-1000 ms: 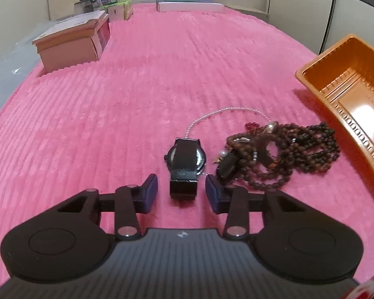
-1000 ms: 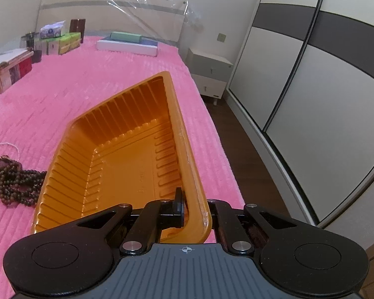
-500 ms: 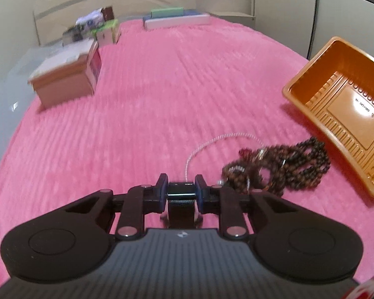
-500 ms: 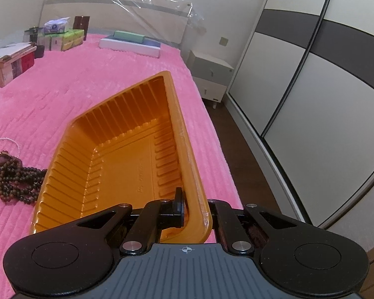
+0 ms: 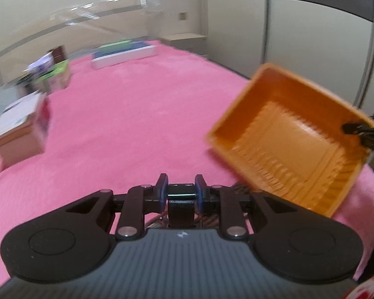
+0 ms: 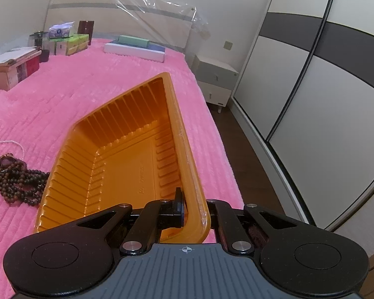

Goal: Organize jewelry
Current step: 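Grasp the black watch with the left gripper and drop it into the tray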

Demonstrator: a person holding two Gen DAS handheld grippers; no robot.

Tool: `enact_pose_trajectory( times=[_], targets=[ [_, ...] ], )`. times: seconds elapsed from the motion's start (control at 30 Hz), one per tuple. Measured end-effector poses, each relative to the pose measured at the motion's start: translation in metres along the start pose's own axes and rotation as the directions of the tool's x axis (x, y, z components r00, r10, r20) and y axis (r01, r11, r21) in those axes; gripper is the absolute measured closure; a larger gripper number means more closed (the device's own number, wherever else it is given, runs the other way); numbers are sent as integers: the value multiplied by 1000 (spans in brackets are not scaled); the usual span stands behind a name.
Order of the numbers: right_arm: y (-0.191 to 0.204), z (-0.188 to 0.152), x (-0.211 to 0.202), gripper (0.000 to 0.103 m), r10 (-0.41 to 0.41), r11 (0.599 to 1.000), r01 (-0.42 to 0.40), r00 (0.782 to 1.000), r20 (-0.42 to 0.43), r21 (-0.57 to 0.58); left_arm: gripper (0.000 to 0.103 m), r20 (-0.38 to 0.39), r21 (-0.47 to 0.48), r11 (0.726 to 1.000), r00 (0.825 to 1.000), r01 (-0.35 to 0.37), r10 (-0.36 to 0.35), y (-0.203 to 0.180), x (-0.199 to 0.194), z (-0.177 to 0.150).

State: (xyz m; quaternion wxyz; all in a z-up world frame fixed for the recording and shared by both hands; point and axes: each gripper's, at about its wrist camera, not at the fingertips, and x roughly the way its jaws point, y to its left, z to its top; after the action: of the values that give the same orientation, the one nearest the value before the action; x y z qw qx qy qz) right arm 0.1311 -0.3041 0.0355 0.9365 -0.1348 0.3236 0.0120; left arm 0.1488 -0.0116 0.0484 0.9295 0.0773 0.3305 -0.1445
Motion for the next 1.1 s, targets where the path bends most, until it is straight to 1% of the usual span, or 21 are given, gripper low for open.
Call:
enact_pose_trajectory(
  times=[0.13, 0.23, 0.33, 0.4, 0.5, 0.6, 0.73, 0.8, 0.93, 0.97, 1.0, 1.1],
  targets=[
    [-3, -1, 1, 98, 4, 1000, -4, 1000, 0, 8, 83, 22, 12, 995, 995, 96, -96, -36, 15, 22],
    [-5, -2, 2, 98, 7, 1000, -7, 1000, -3, 14, 83, 28, 11, 986, 986, 166, -167, -62, 28, 33],
    [-7, -2, 3, 98, 11, 1000, -11, 1000, -9, 24, 83, 25, -5, 972, 971, 237, -237, -83, 42, 39],
    [-7, -1, 4, 98, 12, 1000, -12, 1000, -12, 28, 83, 9, -19, 960, 961, 278, -278, -95, 53, 40],
    [-9, 0, 6, 98, 14, 999, -14, 1000, -19, 33, 83, -41, -34, 944, 943, 329, -330, -107, 70, 34],
    [-10, 2, 9, 98, 16, 999, -15, 999, -31, 32, 83, -88, -28, 939, 935, 342, -343, -114, 83, 26],
    [-8, 4, 11, 98, 18, 1000, -17, 998, -55, 13, 83, -140, -4, 946, 936, 326, -323, -115, 98, 15],
    [-7, 5, 12, 99, 23, 1000, -23, 998, -67, 5, 83, -149, -10, 942, 931, 335, -333, -112, 102, 11],
    [-4, 9, 16, 99, 26, 999, -28, 996, -90, -25, 82, -144, -14, 942, 931, 337, -335, -109, 99, 9],
    [-3, 10, 16, 99, 26, 999, -29, 995, -95, -30, 79, -138, -18, 941, 931, 338, -337, -109, 97, 9],
    [-2, 10, 17, 99, 25, 999, -29, 995, -101, -37, 71, -132, -23, 942, 933, 334, -334, -108, 96, 10],
    [-1, 7, 19, 100, 25, 998, -33, 991, -129, -62, 70, -108, -30, 946, 940, 324, -325, -101, 90, 12]
  ],
)
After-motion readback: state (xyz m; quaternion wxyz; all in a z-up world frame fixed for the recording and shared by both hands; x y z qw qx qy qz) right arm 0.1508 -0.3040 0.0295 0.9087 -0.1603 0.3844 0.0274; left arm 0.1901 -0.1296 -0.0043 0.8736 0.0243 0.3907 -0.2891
